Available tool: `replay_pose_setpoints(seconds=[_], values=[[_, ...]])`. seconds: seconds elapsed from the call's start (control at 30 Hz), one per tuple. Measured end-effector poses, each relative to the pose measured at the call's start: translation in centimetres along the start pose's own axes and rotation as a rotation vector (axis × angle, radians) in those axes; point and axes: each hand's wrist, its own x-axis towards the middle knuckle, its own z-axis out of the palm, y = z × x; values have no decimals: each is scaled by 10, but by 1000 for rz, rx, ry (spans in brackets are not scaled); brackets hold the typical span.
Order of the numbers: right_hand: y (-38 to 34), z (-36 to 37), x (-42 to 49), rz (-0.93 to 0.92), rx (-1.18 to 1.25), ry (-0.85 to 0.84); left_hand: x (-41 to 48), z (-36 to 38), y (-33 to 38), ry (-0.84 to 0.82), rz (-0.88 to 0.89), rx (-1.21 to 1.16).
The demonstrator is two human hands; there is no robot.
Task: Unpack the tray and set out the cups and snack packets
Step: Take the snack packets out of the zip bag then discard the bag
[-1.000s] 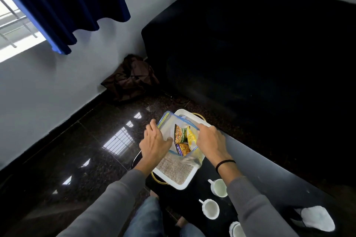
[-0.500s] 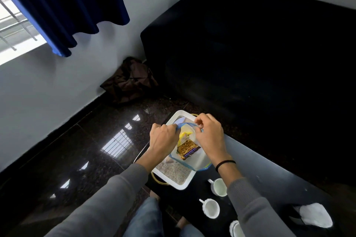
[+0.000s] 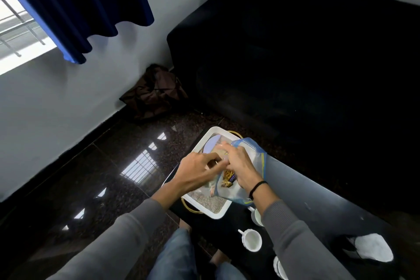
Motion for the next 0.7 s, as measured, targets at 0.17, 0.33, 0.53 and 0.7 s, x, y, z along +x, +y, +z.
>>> replay_pose_setpoints(seconds=[0.17, 0.33, 0.53, 0.7], values=[[-6, -23, -14, 0, 226, -196, -8, 1, -56, 254, -374, -561], [-18, -52, -25, -143, 326, -409, 0, 11, -92, 43, -748, -574], [-26, -55, -33, -198, 354, -433, 3, 21, -90, -255, -933, -1198], [-25, -54, -33, -218, 340, -341, 7, 32, -79, -194, -871, -1359]])
